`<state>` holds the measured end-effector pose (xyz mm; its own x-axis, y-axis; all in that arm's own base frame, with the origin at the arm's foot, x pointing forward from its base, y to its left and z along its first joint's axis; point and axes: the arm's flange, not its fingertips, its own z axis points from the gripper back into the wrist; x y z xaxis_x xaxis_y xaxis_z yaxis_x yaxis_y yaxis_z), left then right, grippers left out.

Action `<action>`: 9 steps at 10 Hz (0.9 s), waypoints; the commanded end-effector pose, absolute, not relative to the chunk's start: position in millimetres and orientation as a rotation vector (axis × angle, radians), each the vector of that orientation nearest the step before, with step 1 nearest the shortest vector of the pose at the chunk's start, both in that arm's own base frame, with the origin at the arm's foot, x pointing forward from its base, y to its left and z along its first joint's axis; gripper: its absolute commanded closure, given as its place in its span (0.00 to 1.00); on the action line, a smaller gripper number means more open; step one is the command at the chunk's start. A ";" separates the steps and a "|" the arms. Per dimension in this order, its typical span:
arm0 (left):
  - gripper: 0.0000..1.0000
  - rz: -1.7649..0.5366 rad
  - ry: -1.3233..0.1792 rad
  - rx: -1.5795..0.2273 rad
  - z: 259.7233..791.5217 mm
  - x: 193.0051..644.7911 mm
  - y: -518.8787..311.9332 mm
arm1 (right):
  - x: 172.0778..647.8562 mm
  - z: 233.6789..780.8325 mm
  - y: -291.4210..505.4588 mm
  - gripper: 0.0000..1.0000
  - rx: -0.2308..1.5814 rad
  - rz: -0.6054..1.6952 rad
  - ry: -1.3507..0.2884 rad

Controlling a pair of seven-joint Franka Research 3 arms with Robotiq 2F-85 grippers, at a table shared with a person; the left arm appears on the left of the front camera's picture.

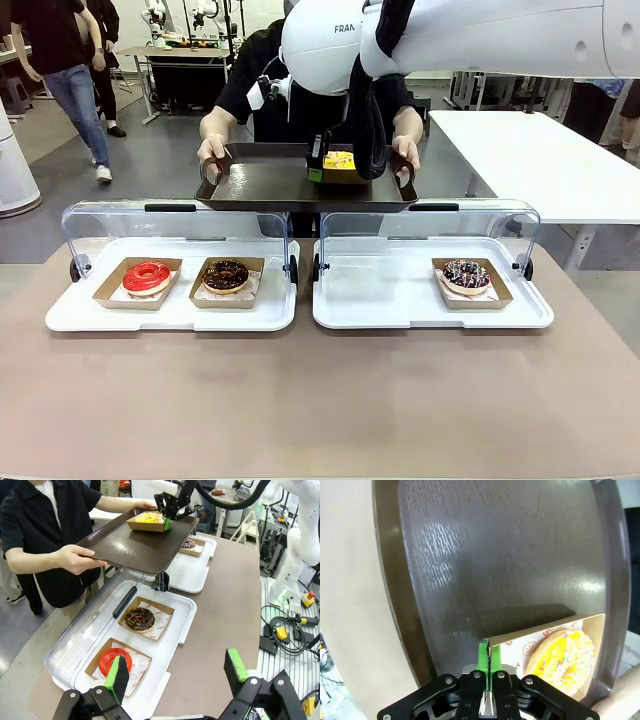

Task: Provide the desired donut to the person.
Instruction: Place the picked Paper togo box onto the Handle tray extended by the person.

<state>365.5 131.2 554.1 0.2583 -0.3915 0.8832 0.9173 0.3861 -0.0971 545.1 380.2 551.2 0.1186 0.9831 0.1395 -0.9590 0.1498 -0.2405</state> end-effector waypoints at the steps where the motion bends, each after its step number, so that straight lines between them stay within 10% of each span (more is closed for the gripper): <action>1: 0.00 -0.993 -0.911 -0.718 556.1 365.2 130.8 | 545.9 541.4 369.6 0.98 -0.069 1.452 -0.289; 3: 0.00 -0.993 -0.911 -0.718 556.1 365.2 130.8 | 546.9 539.5 365.9 0.98 -0.068 1.466 -0.264; 4: 0.00 -0.993 -0.911 -0.718 556.1 365.2 130.8 | 545.4 541.4 366.3 0.38 -0.068 1.481 -0.263; 5: 0.00 -0.993 -0.911 -0.718 556.1 365.2 130.8 | 543.7 543.2 367.4 0.38 -0.071 1.489 -0.262; 6: 0.00 -0.993 -0.911 -0.718 556.1 365.2 130.8 | 542.7 546.5 368.4 0.00 -0.074 1.497 -0.264; 7: 0.00 -0.993 -0.911 -0.718 556.1 365.2 130.8 | 540.7 551.1 370.6 0.36 -0.077 1.509 -0.264; 8: 0.00 -0.993 -0.911 -0.718 556.1 365.2 130.8 | 537.2 556.0 373.6 0.00 -0.078 1.512 -0.251; 9: 0.00 -0.993 -0.911 -0.718 556.1 365.2 130.8 | 534.4 560.6 376.0 0.00 -0.078 1.514 -0.239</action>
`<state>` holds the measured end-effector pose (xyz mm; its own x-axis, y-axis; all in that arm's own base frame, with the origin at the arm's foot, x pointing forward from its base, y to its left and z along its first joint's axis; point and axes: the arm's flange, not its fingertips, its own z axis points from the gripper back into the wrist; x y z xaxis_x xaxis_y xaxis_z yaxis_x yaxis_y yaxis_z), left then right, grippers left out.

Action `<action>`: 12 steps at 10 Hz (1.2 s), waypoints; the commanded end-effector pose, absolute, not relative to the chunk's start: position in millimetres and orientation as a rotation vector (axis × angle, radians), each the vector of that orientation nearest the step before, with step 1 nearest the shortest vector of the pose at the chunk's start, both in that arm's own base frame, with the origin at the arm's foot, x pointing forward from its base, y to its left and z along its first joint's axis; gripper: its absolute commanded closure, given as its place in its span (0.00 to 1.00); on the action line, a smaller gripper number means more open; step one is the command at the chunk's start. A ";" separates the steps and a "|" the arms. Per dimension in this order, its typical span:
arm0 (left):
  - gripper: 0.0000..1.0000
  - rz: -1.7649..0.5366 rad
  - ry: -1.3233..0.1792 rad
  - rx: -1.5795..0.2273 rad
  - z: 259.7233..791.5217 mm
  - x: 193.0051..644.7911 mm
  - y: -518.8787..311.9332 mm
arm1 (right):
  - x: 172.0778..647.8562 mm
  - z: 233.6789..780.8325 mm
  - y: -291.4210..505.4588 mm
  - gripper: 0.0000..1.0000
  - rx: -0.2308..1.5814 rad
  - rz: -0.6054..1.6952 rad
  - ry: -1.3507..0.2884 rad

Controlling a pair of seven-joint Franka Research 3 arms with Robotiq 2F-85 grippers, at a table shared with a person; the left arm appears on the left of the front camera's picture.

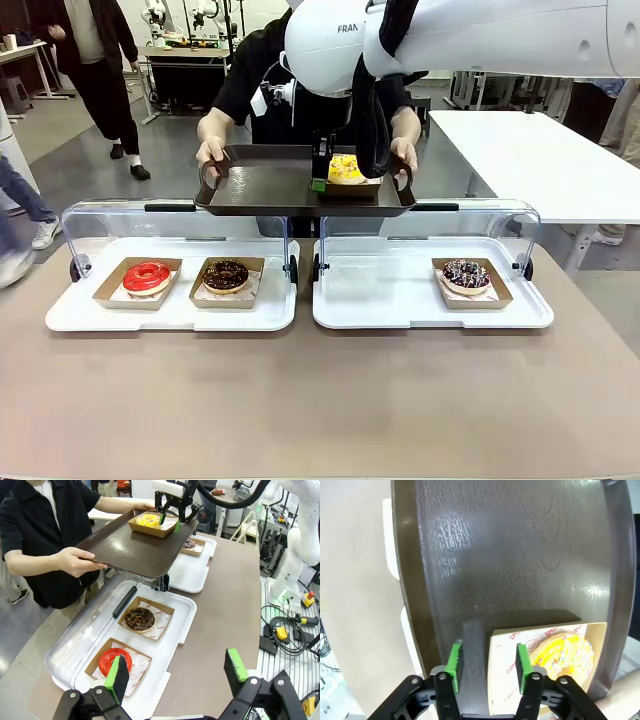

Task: Provide the desired donut to the person.
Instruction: Place the picked Paper togo box onto the Handle tray extended by the person.

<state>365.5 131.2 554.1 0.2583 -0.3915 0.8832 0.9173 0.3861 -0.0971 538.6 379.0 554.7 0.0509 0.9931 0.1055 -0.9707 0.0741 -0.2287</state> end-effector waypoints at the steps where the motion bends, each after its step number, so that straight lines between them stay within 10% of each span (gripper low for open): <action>1: 0.00 -0.993 -0.911 -0.718 556.1 365.2 130.8 | 531.0 565.5 378.0 0.00 -0.082 1.508 -0.206; 12: 0.00 -0.993 -0.911 -0.718 556.1 365.2 130.8 | 509.2 589.4 379.0 0.00 -0.097 1.519 -0.088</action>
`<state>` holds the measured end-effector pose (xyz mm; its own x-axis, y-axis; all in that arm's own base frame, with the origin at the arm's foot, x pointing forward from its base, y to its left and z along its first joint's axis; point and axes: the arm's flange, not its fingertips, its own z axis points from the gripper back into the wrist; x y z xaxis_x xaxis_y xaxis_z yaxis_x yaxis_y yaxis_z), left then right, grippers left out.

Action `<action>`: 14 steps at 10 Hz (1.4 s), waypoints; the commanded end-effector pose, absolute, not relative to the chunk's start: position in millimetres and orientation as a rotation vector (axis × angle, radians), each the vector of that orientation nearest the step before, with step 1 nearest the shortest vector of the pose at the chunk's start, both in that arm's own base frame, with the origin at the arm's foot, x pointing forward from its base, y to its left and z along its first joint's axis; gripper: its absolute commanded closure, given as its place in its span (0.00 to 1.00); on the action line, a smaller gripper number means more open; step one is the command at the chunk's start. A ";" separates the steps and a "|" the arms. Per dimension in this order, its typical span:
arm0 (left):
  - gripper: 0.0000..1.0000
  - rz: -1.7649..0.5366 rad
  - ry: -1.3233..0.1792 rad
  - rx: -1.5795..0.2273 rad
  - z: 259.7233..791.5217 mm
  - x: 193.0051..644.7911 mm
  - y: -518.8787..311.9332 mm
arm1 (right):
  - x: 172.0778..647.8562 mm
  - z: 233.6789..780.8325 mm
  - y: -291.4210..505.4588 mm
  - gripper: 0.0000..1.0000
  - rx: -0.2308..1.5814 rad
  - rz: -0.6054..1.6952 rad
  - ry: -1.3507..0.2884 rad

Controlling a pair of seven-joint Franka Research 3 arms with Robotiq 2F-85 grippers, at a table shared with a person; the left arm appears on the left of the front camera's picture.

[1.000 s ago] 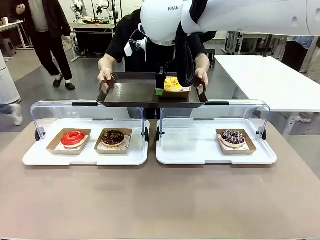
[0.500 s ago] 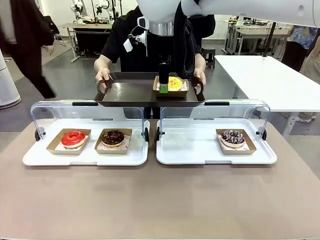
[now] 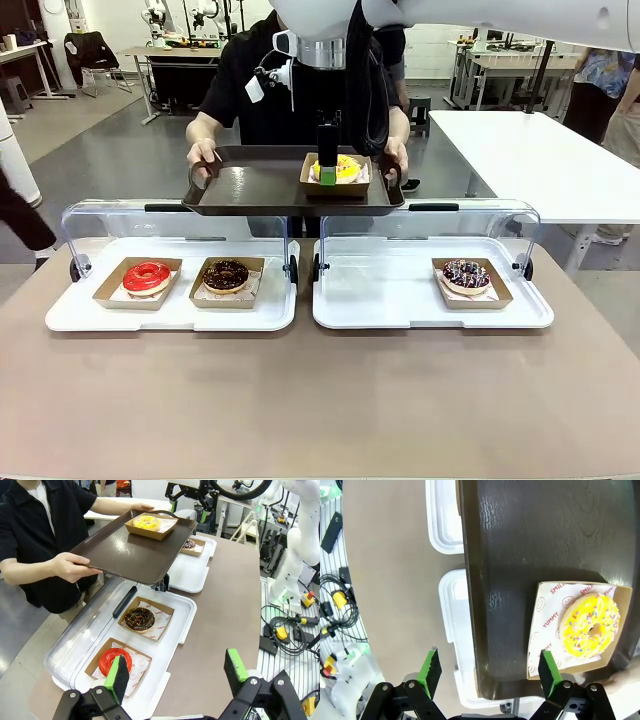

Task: Provide the desired donut to the person.
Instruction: Place the picked Paper togo box onto the Handle tray extended by the person, then pick up and lift the Paper togo box containing the Donut pointed at by the person.

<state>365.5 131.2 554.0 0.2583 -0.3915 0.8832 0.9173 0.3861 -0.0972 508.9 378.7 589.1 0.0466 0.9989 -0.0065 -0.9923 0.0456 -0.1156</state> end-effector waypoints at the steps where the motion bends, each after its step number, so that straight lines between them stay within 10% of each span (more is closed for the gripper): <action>1: 0.00 -0.993 -0.911 -0.718 556.1 365.2 130.8 | 509.2 589.4 379.0 0.00 -0.097 1.519 -0.088; 14: 0.00 -0.993 -0.911 -0.718 556.1 365.2 130.8 | 507.4 610.5 349.1 0.00 0.063 1.439 -0.168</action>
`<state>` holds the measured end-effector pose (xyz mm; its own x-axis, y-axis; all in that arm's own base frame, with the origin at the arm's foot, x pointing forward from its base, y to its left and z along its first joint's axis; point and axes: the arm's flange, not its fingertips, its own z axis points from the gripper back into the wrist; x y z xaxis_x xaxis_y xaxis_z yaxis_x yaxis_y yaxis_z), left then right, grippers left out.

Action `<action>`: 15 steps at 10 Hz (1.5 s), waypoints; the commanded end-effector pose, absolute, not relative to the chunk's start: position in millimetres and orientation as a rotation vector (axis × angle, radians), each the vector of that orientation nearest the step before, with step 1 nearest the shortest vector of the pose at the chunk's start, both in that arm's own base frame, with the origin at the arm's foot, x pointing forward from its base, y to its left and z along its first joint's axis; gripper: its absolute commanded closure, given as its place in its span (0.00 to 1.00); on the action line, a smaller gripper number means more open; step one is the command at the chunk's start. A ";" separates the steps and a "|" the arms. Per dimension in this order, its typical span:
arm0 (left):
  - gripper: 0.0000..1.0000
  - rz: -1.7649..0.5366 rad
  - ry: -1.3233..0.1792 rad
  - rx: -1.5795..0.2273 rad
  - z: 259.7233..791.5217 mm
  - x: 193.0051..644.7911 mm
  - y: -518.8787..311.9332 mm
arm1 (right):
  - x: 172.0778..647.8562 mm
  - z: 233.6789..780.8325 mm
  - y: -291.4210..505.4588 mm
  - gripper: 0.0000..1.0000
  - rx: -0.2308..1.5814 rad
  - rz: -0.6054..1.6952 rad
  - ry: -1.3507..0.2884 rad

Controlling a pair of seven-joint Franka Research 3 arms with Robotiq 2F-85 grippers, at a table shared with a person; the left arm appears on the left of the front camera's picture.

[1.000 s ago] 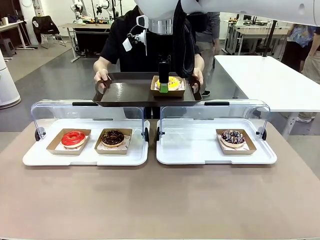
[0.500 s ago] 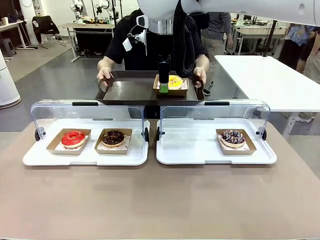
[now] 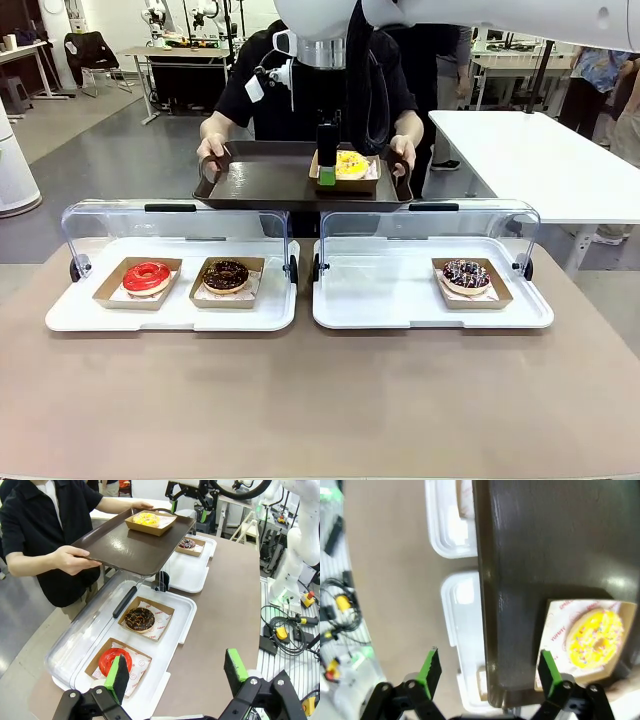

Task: Provide the desired donut to the person.
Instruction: Pick up and lift the Paper togo box containing the Donut pointed at by the person.

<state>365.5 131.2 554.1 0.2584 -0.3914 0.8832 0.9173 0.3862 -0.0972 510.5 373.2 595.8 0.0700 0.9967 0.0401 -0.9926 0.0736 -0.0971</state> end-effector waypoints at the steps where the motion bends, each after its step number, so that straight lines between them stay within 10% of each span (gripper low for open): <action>1: 0.00 -0.993 -0.911 -0.718 556.1 365.2 130.8 | 503.2 625.7 317.6 0.00 0.233 1.376 -0.251; 7: 0.00 -0.993 -0.911 -0.718 556.1 365.2 130.8 | 446.2 637.0 83.0 0.00 0.469 1.300 -0.749; 15: 0.00 -0.993 -0.911 -0.718 556.1 365.2 130.8 | 434.8 556.3 -81.0 0.00 0.644 1.125 -0.980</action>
